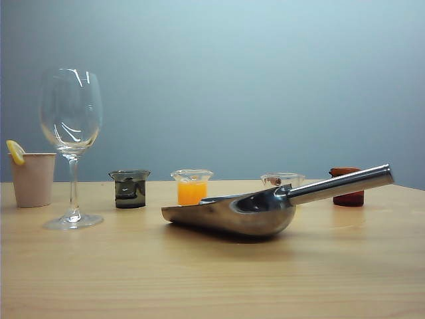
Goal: Pick up the ice scoop on the desk filled with ice cubes, pour the ice into the goblet, and finally put the scoop back on the table.
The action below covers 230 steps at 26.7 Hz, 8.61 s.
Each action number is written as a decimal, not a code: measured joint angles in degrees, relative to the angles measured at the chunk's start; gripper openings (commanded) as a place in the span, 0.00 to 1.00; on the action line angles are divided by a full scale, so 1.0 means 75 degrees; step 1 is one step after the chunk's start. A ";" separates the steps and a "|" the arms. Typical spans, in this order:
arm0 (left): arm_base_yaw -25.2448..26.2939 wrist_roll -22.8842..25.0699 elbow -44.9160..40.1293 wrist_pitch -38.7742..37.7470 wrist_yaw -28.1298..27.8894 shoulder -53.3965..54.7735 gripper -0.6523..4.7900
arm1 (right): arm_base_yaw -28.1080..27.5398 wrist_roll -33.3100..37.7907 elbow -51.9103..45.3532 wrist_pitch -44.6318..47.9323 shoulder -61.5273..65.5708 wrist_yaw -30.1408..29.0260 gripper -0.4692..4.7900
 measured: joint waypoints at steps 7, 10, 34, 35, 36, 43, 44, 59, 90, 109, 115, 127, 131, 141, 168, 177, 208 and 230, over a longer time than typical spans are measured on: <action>0.0000 0.0000 0.0000 -0.0108 0.0000 0.0000 0.11 | 0.0000 0.0000 0.0000 -0.0082 0.0000 -0.0003 0.09; 0.0000 0.0000 0.0000 -0.0122 0.0000 0.0000 0.11 | 0.0000 0.0000 0.0000 -0.0079 0.0000 -0.0009 0.09; -0.0020 -0.0901 0.4287 -0.1795 0.2052 0.2608 0.11 | 0.0023 0.2162 0.4578 -0.0691 0.3177 -0.0589 0.08; -0.0064 -0.0903 0.4360 -0.1792 0.2136 0.2687 0.11 | 0.0070 0.2180 0.4654 -0.0685 0.3246 -0.0583 0.08; -0.0169 -0.0921 0.4438 -0.1789 0.2183 0.2766 0.11 | 0.0178 0.2218 0.4736 -0.0670 0.3343 -0.0560 0.08; -0.1714 -0.0880 0.5059 -0.1842 0.2171 0.3550 0.11 | 0.1985 0.2850 0.4762 -0.0513 0.3791 0.0379 0.08; -0.2299 -0.0860 0.5243 -0.1918 0.1894 0.3774 0.11 | 0.2681 0.2853 0.4779 -0.0501 0.3847 0.0813 0.08; -0.4383 -0.0688 0.5397 -0.2055 0.0003 0.4057 0.11 | 0.8408 0.6187 0.4739 -0.0679 0.4135 0.4986 0.08; -0.4383 -0.0688 0.5403 -0.1760 0.0003 0.4095 0.11 | 0.8993 1.1841 0.2868 0.0653 0.6665 0.5412 0.88; -0.4383 -0.0688 0.5426 -0.1766 0.0000 0.4095 0.11 | 0.7801 1.2820 0.2538 0.2328 0.8667 0.5365 0.88; -0.4383 -0.0688 0.5426 -0.1766 0.0003 0.4095 0.11 | 0.7396 1.2406 0.2538 0.3261 0.9218 0.5214 0.88; -0.4383 -0.0688 0.5426 -0.1766 0.0003 0.4095 0.11 | 0.5971 1.1042 0.2538 0.3783 0.9317 0.4130 0.88; -0.4383 -0.0688 0.5426 -0.1766 0.0000 0.4095 0.11 | 0.5403 1.0640 0.2538 0.4112 0.9431 0.3625 0.88; -0.4386 -0.0688 0.5426 -0.1766 0.0003 0.4095 0.11 | 0.4867 1.0209 0.2538 0.6496 1.1010 0.2675 0.87; -0.4386 -0.0688 0.5426 -0.1766 0.0003 0.4100 0.11 | 0.4240 0.9978 0.2538 0.6924 1.1048 0.2098 0.88; -0.4386 -0.0688 0.5426 -0.1766 0.0000 0.4097 0.11 | 0.4284 1.0037 0.2538 0.7032 1.1048 0.1661 0.92; -0.4383 -0.0688 0.5426 -0.1766 -0.0003 0.4100 0.11 | 0.5616 1.0494 0.2532 0.6172 1.1025 0.2669 0.97; -0.4383 -0.0688 0.5426 -0.1766 -0.0003 0.4095 0.11 | 0.5802 1.1438 0.2535 0.7259 1.1928 0.3928 0.88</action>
